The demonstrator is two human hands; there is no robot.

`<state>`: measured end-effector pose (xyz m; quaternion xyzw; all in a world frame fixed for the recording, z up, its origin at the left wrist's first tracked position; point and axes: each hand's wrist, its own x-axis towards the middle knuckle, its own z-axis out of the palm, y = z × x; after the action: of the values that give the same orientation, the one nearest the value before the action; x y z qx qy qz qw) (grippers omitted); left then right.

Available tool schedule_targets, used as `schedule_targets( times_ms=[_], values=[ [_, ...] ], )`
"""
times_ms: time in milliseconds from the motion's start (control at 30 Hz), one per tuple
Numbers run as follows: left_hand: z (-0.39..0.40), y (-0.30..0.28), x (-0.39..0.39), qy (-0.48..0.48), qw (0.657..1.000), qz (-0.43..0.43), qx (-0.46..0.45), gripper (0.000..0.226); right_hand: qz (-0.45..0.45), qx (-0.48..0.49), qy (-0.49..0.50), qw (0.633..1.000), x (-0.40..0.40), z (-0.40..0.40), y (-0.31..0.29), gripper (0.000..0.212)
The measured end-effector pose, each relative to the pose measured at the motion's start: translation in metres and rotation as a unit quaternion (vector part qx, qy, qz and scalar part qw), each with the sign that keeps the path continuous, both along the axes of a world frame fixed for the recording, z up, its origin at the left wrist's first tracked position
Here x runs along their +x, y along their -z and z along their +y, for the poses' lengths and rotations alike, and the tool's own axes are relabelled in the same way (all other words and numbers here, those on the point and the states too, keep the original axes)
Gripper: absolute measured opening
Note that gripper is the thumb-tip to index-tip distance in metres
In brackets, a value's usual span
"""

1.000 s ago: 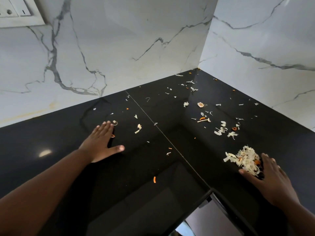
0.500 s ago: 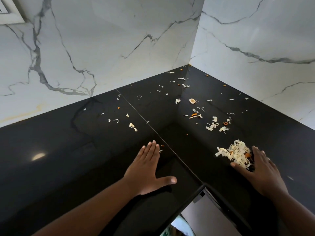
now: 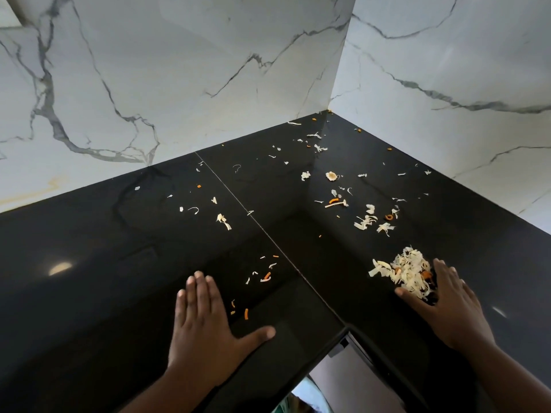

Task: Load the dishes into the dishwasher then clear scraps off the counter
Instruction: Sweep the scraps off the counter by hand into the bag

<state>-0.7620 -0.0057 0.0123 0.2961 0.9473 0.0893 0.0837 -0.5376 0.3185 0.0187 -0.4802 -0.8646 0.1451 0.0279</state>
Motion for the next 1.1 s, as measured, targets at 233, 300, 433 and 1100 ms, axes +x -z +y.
schedule_targets(
  times_ms=[233,300,433,1100],
  values=[
    [0.094,-0.002,-0.011,0.058,0.998,-0.005,-0.006,0.139,0.014,-0.016,0.016,1.0,-0.005,-0.008,-0.01,0.116],
    [0.114,-0.001,-0.013,0.089,0.996,-0.003,-0.009,0.137,0.016,-0.009,0.01,1.0,-0.005,-0.008,-0.011,0.116],
    [0.148,0.002,-0.013,0.178,0.984,-0.007,-0.012,0.133,0.017,-0.013,0.015,1.0,-0.005,-0.006,-0.012,0.116],
    [0.14,-0.011,-0.093,0.201,0.934,-0.091,0.282,0.116,0.019,-0.037,0.035,0.999,-0.006,-0.008,-0.02,0.116]
  ],
)
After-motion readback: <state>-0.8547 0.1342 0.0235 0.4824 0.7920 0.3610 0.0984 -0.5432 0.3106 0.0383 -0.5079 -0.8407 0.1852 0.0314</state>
